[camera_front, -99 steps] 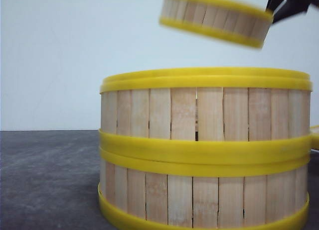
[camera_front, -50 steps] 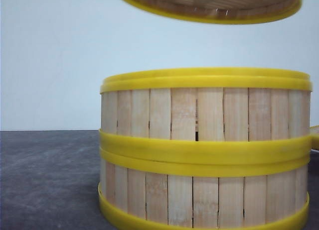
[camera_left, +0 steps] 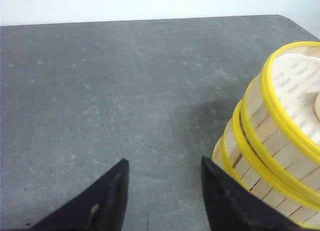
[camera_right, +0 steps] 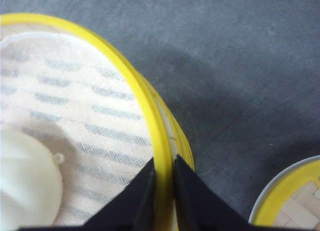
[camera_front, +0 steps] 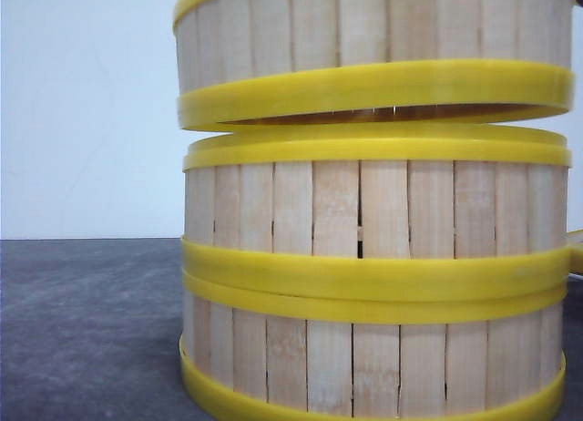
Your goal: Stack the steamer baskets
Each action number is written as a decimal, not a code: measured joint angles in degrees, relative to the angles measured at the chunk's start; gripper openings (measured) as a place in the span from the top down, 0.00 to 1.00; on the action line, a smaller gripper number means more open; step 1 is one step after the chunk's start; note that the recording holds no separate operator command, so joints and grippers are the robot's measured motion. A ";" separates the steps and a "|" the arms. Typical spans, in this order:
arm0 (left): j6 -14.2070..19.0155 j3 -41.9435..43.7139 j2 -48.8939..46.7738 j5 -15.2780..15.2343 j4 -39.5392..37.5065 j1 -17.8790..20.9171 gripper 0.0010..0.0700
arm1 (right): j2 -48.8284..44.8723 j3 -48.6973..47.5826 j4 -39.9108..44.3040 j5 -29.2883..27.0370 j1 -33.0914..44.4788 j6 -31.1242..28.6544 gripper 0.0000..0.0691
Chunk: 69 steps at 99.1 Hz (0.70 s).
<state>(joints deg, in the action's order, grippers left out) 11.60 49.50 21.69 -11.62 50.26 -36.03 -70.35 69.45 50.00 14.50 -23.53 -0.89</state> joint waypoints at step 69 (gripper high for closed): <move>-0.02 0.00 0.00 0.00 0.33 0.00 0.63 | -2.91 -0.28 0.68 -4.24 -0.44 0.02 0.70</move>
<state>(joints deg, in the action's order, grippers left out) 11.57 49.50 21.69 -11.62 50.59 -36.03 -73.25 69.17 50.68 10.26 -23.97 -0.86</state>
